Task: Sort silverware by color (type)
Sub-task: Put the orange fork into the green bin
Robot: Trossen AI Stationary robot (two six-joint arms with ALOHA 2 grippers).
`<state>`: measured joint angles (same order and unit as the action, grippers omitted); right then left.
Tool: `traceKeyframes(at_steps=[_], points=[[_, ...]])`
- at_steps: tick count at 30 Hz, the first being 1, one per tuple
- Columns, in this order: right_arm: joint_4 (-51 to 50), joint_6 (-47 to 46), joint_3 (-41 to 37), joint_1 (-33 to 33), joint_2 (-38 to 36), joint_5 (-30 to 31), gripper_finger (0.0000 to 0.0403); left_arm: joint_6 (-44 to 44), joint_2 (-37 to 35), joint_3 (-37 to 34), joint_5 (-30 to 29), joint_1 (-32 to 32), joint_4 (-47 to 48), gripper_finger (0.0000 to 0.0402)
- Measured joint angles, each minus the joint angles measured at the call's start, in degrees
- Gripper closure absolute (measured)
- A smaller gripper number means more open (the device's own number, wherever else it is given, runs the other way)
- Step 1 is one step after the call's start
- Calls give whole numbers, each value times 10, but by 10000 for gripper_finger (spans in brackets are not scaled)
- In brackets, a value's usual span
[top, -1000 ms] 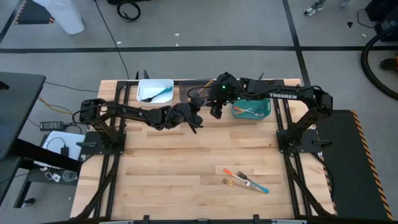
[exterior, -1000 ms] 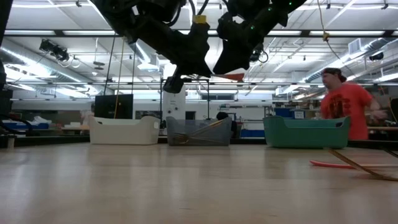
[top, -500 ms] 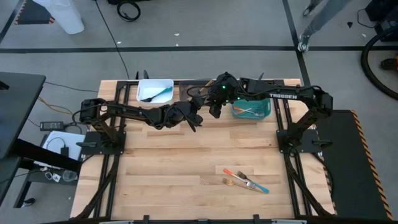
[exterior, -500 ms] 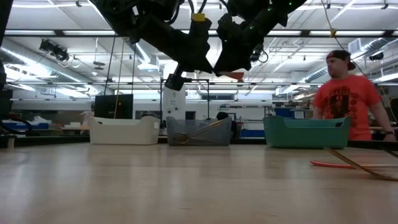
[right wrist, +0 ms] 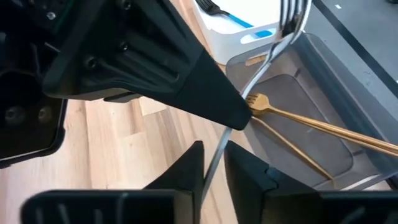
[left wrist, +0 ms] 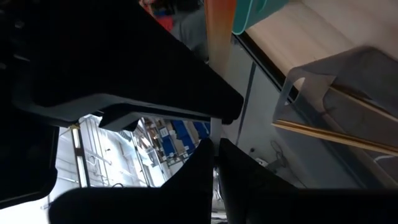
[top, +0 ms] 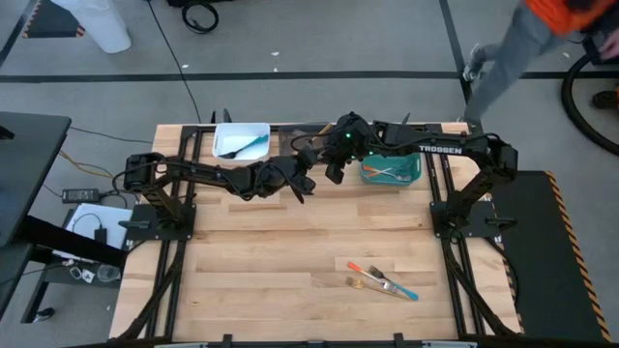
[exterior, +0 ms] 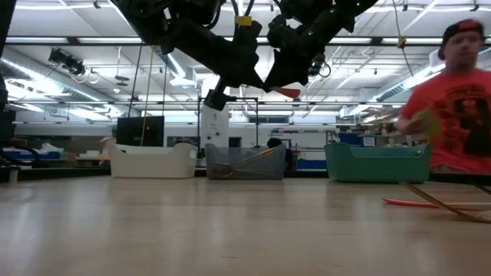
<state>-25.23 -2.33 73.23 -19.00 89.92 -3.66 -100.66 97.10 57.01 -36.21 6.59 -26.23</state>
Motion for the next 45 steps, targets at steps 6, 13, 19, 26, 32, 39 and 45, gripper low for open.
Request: traceKeyframes(at_steps=[6, 13, 19, 26, 32, 39, 45], points=[[-1, 21, 0, -1, 0, 5, 377, 4, 0, 0, -1, 0, 0, 385], [-2, 31, -1, 0, 0, 3, 392, 28, 0, 0, 24, 0, -1, 346], [-5, 28, 0, 1, 0, -1, 391, 70, 0, 0, 46, 0, -23, 273], [-31, 42, 0, -3, 0, -4, 391, 175, 0, 0, 64, -7, -1, 245], [-34, 50, 0, -11, -1, -7, 391, 193, 0, -1, 63, -8, 40, 248], [-54, 55, 0, -19, -1, -9, 391, 209, 0, -2, 54, -11, 47, 255], [-78, 70, 0, -35, -1, -9, 391, 283, 0, -2, 77, -22, 48, 255]])
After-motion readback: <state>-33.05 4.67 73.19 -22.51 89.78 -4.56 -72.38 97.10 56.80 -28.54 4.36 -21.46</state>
